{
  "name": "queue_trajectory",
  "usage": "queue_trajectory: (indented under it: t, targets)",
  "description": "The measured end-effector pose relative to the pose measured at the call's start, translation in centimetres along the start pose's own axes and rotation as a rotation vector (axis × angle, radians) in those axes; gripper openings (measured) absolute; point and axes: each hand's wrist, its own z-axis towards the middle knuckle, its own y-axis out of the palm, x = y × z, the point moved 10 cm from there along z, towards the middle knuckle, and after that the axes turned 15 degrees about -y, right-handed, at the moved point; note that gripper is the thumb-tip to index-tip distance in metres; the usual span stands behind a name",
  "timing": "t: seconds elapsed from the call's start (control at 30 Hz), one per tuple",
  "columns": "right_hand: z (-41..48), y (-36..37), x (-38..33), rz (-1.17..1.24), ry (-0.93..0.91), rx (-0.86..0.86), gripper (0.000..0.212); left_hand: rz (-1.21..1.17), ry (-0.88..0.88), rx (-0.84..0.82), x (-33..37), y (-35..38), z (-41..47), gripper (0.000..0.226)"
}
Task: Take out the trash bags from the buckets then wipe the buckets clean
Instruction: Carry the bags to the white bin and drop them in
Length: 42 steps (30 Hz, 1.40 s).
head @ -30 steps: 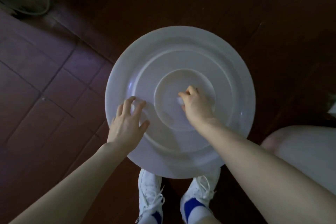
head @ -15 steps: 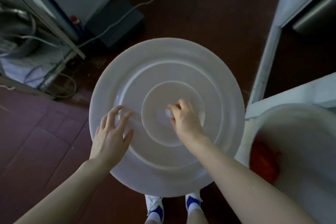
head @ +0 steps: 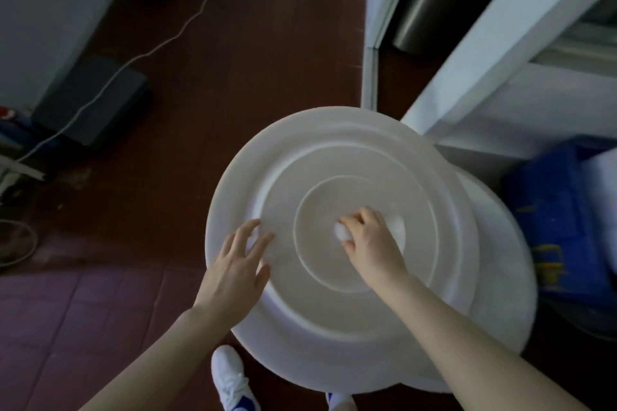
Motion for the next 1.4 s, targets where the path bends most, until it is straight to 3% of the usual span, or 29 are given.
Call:
queue_trajectory:
  t: [0.27,0.57,0.8,1.17,1.4]
  targets:
    - [-7.2,-0.1,15.2,0.017,0.161,-0.071,0.039,0.107,0.031,-0.181,11.8,10.7,1.7,0.055]
    - [-9.7,3.4,23.3,0.057,0.227,-0.118,0.036,0.224,0.009,-0.312,15.8,18.8,3.2,0.064]
    - [-9.6,4.7,24.9,0.078,0.226,-0.116,0.033,0.272,-0.019,-0.348,15.3,20.8,3.4,0.071]
    - [-9.3,5.6,23.3,0.062,0.252,-0.25,0.036,0.282,-0.065,-0.417,13.1,19.2,2.4,0.071]
    - [-6.3,1.2,17.1,-0.12,0.107,-0.243,0.041,0.216,-0.157,-0.25,8.4,11.3,2.8,0.062]
